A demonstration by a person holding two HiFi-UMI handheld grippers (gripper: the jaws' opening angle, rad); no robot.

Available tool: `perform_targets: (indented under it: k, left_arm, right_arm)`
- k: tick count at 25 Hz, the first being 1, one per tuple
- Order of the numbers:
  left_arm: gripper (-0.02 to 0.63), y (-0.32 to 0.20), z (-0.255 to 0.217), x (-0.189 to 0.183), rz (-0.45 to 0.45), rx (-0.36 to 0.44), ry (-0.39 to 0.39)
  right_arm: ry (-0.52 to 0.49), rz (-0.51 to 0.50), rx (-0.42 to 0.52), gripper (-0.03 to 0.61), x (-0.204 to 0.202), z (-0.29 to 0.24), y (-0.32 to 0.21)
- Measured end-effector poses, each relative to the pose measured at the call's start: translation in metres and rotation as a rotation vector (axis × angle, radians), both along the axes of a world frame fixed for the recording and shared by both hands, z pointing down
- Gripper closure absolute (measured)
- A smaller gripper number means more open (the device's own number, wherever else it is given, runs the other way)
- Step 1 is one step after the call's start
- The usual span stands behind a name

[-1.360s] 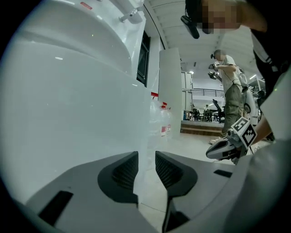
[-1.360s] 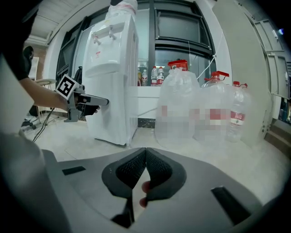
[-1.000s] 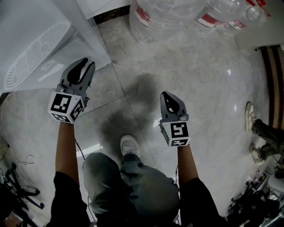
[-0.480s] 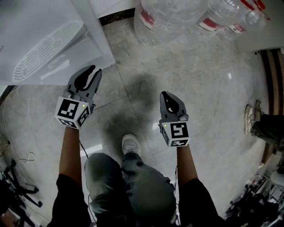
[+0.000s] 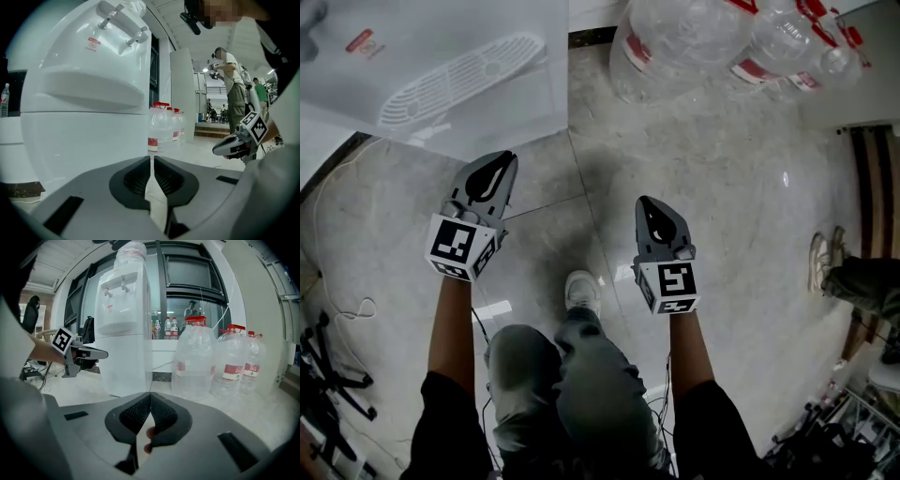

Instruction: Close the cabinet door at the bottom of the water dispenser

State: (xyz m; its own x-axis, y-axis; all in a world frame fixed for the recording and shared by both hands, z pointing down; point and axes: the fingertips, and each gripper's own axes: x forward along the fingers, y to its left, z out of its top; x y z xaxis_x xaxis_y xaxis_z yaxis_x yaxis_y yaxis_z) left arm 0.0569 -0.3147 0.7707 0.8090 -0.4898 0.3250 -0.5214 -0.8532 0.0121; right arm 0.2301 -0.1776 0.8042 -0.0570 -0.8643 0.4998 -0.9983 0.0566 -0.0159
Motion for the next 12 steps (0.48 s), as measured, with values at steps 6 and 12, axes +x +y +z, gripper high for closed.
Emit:
perform_targets:
  k: [6,12]
  left_arm:
    - [0.592,0.009,-0.028,-0.025,-0.037,-0.028,-0.009]
    - [0.597,0.02,-0.074,-0.032,-0.06,-0.076,-0.004]
  right_arm:
    - [-0.008,-0.02,-0.001,0.565,-0.02,-0.041,-0.004]
    - [-0.021,-0.017,0.001,0.566,-0.026,-0.1,-0.008]
